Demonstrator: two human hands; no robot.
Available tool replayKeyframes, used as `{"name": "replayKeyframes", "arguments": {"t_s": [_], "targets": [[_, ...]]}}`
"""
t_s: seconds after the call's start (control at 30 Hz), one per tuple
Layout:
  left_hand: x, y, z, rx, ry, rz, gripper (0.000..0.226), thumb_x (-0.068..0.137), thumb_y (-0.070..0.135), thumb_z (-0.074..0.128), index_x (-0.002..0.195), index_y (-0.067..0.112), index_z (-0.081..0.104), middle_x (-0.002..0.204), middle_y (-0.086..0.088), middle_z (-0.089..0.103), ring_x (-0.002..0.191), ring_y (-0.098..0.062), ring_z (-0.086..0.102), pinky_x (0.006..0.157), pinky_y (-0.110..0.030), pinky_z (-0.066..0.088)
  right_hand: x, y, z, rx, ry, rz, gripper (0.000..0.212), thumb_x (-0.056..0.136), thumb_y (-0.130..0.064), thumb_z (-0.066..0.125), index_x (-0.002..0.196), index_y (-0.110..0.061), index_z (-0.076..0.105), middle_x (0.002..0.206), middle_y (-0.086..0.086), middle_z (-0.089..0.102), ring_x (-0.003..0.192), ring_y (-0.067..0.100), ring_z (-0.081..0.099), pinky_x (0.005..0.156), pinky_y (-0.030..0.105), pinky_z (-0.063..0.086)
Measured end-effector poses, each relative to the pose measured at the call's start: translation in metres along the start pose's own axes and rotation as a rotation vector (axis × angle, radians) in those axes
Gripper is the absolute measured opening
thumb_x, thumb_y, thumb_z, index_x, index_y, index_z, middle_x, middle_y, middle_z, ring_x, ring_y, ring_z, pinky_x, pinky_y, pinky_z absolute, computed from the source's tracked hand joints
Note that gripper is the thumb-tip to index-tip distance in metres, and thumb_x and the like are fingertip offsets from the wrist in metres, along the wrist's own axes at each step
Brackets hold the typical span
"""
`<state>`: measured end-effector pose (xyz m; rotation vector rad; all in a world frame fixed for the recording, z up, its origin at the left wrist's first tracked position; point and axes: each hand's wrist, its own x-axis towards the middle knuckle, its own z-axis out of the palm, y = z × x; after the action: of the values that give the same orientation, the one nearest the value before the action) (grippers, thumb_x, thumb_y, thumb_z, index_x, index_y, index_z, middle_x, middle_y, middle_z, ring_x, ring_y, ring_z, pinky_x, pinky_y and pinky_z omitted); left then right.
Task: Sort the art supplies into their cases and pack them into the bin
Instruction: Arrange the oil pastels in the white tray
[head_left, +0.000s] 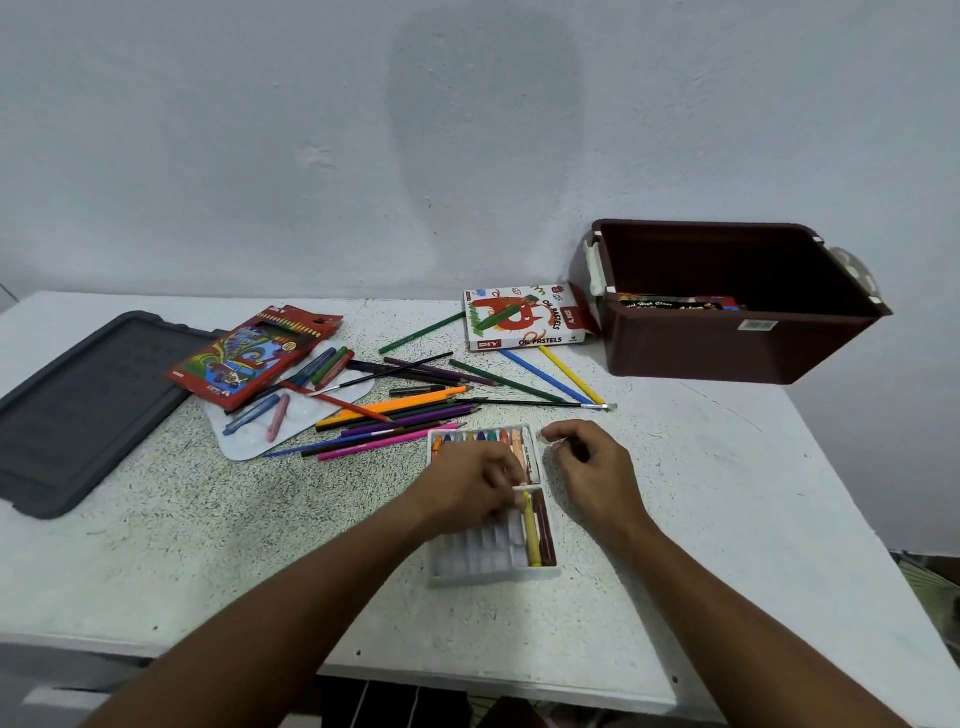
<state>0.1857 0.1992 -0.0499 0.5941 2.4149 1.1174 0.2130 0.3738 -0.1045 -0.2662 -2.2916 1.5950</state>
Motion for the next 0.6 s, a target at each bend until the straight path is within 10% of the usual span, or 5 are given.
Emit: {"name": "replayKeyframes", "arguments": {"t_s": [0.27,0.4,0.6], "targets": [[0.041,-0.039,-0.064,0.448,0.455,0.009,0.026,0.097,0.005,0.047,0.115,0.004,0.066,0.108,-0.013,0.063,0.090,-0.021,0.054,0.074,-0.030,0.041,0.001,0.001,0.002,-0.084,-0.037,-0.002,0.020,0.089,-0.007,0.058,0.097,-0.021,0.070,0.096,-0.012,0.067,0.091,0.000,0.059,0.077,0.021,0.049],[0.059,-0.063,-0.082,0.635,0.465,-0.058,0.032,0.096,0.007,0.048,0.125,0.010,0.062,0.130,-0.013,0.057,0.120,-0.033,0.044,0.098,-0.045,0.041,0.003,0.002,0.005,-0.127,-0.023,-0.020,0.020,0.087,-0.007,0.059,0.094,-0.022,0.070,0.092,-0.013,0.066,0.087,-0.001,0.058,0.073,0.019,0.048],[0.077,-0.079,-0.087,0.803,0.362,-0.114,0.041,0.094,0.005,0.048,0.130,0.019,0.059,0.129,-0.009,0.060,0.120,-0.031,0.048,0.095,-0.048,0.042,0.008,0.006,0.009,-0.148,-0.033,-0.038,0.019,0.087,-0.008,0.060,0.092,-0.023,0.070,0.089,-0.014,0.066,0.082,0.003,0.060,0.071,0.024,0.051]]}}
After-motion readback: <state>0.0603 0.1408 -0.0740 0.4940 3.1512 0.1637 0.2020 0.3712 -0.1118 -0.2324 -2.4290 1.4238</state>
